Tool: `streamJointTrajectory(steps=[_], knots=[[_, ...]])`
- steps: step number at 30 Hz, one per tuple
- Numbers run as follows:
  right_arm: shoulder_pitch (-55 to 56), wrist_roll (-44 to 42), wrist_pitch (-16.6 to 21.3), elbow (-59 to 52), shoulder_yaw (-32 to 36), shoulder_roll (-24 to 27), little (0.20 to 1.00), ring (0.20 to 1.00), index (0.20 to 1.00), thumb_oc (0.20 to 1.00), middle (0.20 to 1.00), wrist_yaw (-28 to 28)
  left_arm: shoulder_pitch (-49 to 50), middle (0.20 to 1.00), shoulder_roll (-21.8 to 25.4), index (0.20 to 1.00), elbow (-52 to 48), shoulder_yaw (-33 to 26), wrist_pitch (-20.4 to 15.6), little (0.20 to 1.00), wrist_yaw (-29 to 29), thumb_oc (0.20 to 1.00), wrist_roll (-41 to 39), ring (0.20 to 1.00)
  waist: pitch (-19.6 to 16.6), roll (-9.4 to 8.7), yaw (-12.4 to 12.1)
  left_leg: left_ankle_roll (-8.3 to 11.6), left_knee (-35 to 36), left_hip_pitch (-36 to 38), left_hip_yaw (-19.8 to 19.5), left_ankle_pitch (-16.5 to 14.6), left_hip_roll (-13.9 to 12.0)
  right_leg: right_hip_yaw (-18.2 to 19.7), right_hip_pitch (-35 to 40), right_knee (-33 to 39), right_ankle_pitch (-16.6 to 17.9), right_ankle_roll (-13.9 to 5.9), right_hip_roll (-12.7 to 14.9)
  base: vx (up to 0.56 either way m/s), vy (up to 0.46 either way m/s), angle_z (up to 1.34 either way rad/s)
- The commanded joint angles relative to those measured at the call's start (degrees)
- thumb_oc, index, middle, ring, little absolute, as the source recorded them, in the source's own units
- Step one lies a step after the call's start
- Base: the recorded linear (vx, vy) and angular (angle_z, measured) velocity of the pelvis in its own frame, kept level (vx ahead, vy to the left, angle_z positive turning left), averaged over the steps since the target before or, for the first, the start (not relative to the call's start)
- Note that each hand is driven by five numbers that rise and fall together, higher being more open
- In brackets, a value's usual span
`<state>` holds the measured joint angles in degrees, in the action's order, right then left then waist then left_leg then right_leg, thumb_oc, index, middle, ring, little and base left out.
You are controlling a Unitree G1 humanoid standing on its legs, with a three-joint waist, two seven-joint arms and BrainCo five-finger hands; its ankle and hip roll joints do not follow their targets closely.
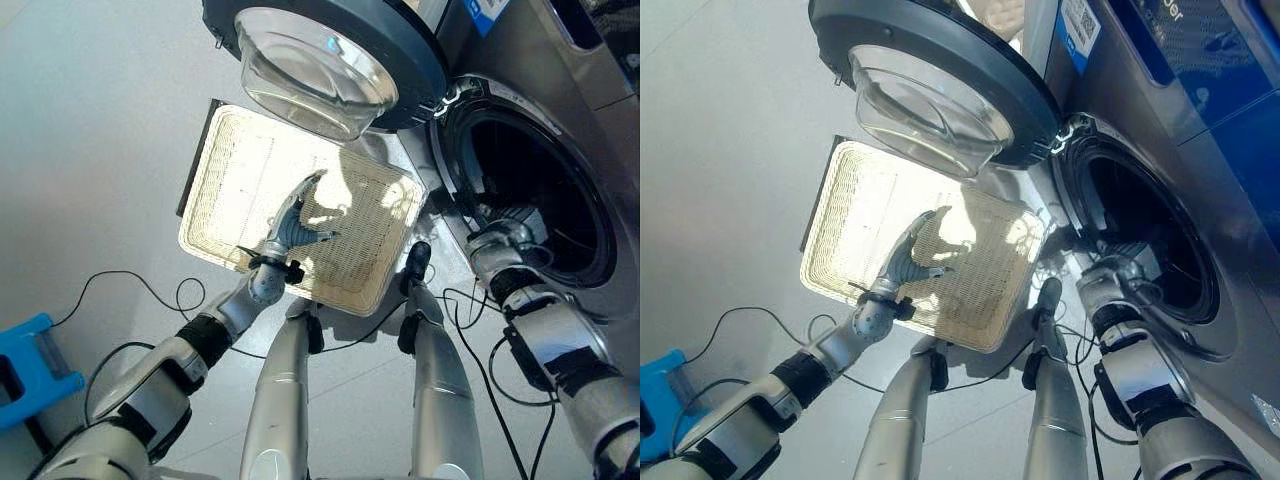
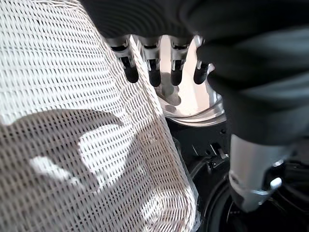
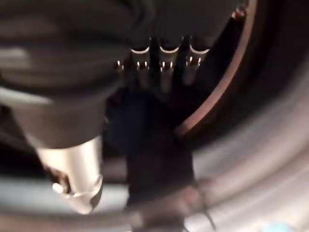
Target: Put the clothes into the washing machine.
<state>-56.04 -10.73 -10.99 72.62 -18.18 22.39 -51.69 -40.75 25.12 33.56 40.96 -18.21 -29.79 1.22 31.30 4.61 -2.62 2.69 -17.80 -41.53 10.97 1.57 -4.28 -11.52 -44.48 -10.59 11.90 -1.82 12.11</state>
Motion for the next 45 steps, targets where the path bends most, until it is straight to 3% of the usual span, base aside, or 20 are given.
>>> streamJointTrajectory(steps=[1, 10, 17, 20, 22, 24, 28, 30, 32, 35, 40, 45], knots=[[-1.06, 2.0, -0.6, 0.43, -2.35, 4.73, 1.0, 1.0, 1.0, 1.0, 1.0, 0.38, 0.49, 1.0, -1.4, 1.0, -1.57, -1.78, -2.92, 1.0, -2.0, 1.0, 2.3, 1.0, -1.5, 5.06, -0.37, 0.57, 2.33, 0.47, 0.41, -2.13, 4.46, -3.78, 0.03, -8.96, -9.5, -5.44, -0.68, 0.0, 0.0, 0.0], [5.54, 5.9, 3.3, -4.31, -4.03, -1.45, 1.0, 1.0, 1.0, 1.0, 1.0, -7.83, 2.96, 1.0, -5.0, 1.0, 3.28, -3.38, -3.19, 1.0, -4.77, 1.0, 5.18, 1.0, -1.5, 4.59, 0.75, 1.17, 3.52, 0.79, 0.76, -1.22, 4.43, -3.1, 0.47, -7.6, -9.21, -5.34, -1.42, 0.0, 0.001, 0.0], [9.02, 2.3, 6.73, -7.01, -3.83, -4.15, 1.0, 1.0, 1.0, 1.0, 1.0, -10.25, 4.1, 1.0, -5.9, 1.0, 4.99, -4.97, -2.68, 1.0, -6.03, 1.0, 6.8, 1.0, -1.5, 3.57, 1.64, 1.37, 3.87, 1.18, 1.66, -0.95, 3.65, -2.68, 0.95, -7.24, -9.49, -5.22, -2.14, 0.0, 0.0, 0.0], [10.67, 1.12, 8.08, -8.16, -4.12, -5.53, 1.0, 1.0, 1.0, 1.0, 1.0, -6.84, 4.58, 1.0, -6.19, 1.0, 5.56, -5.78, -2.21, 1.0, -6.36, 1.0, 7.28, 1.0, -1.5, 3.16, 2.01, 1.49, 4.0, 1.5, 1.75, -0.89, 3.44, -2.46, 1.36, -6.97, -9.62, -5.08, -2.45, 0.0, 0.0, 0.0], [12.0, -0.37, 8.07, -9.17, -6.08, -7.1, 1.0, 1.0, 1.0, 1.0, 1.0, 2.21, 5.16, 1.0, -6.77, 1.0, 6.85, -6.59, -1.21, 1.0, -6.17, 1.0, 7.79, 1.0, -1.5, 2.51, 2.19, 1.66, 3.85, 1.84, 1.87, -0.9, 3.19, -2.38, 1.87, -6.83, -9.77, -4.87, -2.51, 0.0, 0.0, 0.0], [12.37, -1.01, 7.83, -9.26, -7.07, -7.52, 1.0, 1.0, 1.0, 1.0, 1.0, 4.8, 5.27, 1.0, -6.96, 1.0, 7.57, -6.9, -1.09, 1.0, -5.92, 1.0, 7.81, 1.0, -1.5, 2.26, 2.21, 1.71, 3.81, 2.1, 1.86, -0.93, 3.12, -2.43, 2.15, -6.85, -9.83, -4.78, -2.49, -0.02, -0.005, -0.06], [15.73, 0.5, 6.8, -9.89, -10.75, -9.43, 1.0, 1.0, 1.0, 1.0, 1.0, 16.81, 6.33, 1.0, -7.97, 1.0, 13.14, -9.3, -0.46, 1.0, -2.19, 1.0, 6.5, 1.0, -1.5, 0.33, 2.32, 1.83, 2.58, 5.1, 1.42, -1.88, 2.55, -2.87, 5.34, -7.96, -10.96, -4.66, -2.03, -0.03, -0.024, -0.06], [16.35, 0.33, 6.67, -10.01, -11.38, -9.51, 1.0, 1.0, 1.0, 1.0, 1.0, 18.56, 6.73, 1.0, -8.07, 1.0, 14.39, -9.97, -0.95, 1.0, -1.45, 1.0, 6.0, 1.0, -1.5, 0.01, 2.3, 1.8, 2.52, 6.07, 1.43, -1.99, 2.36, -3.04, 6.31, -8.2, -11.26, -4.64, -1.92, 0.0, 0.0, 0.0], [18.55, -1.18, 7.1, -9.29, -11.68, -9.76, 1.0, 1.0, 1.0, 1.0, 1.0, 26.57, 7.75, 1.0, -8.51, 1.0, 17.89, -11.58, -0.71, 1.0, 0.64, 1.0, 2.76, 1.0, -1.5, -1.27, 2.31, 1.71, 2.02, 9.74, 1.32, -2.64, 1.86, -3.4, 10.12, -8.91, -12.45, -4.59, -1.65, 0.0, 0.0, 0.0], [20.24, -0.82, 8.9, -7.94, -10.95, -9.84, 1.0, 1.0, 1.0, 1.0, 1.0, 30.82, 8.51, 1.0, -9.01, 1.0, 21.21, -12.87, -0.91, 1.0, 2.84, 1.0, 0.55, 1.0, -1.5, -2.34, 2.13, 1.79, 2.03, 14.02, 1.55, -2.98, 1.4, -3.86, 14.73, -9.07, -13.33, -4.45, -1.41, 0.02, -0.022, -0.02], [23.21, 4.89, 9.02, -7.66, -10.58, -9.51, 1.0, 1.0, 1.0, 1.0, 1.0, 29.43, 10.61, 1.0, -10.47, 1.0, 25.0, -13.56, -0.56, 1.0, 5.29, 1.0, -0.31, 1.0, -1.5, -3.43, 1.93, 1.79, 4.3, 22.33, 1.56, -2.7, 0.94, -4.37, 23.25, -7.61, -14.02, -4.26, -1.68, 0.04, -0.024, -0.02], [27.93, 12.24, 8.0, -7.81, -11.27, -9.31, 1.0, 1.0, 1.0, 1.0, 1.0, 30.23, 15.42, 1.0, -11.4, 1.0, 30.06, -13.57, -0.4, 1.0, 8.95, 1.0, -1.66, 1.0, -5.6, -4.35, 1.96, 2.23, 8.43, 29.4, 0.47, -1.75, 0.78, -4.02, 31.23, -3.33, -14.1, -4.07, -3.06, 0.11, -0.025, 0.01]])
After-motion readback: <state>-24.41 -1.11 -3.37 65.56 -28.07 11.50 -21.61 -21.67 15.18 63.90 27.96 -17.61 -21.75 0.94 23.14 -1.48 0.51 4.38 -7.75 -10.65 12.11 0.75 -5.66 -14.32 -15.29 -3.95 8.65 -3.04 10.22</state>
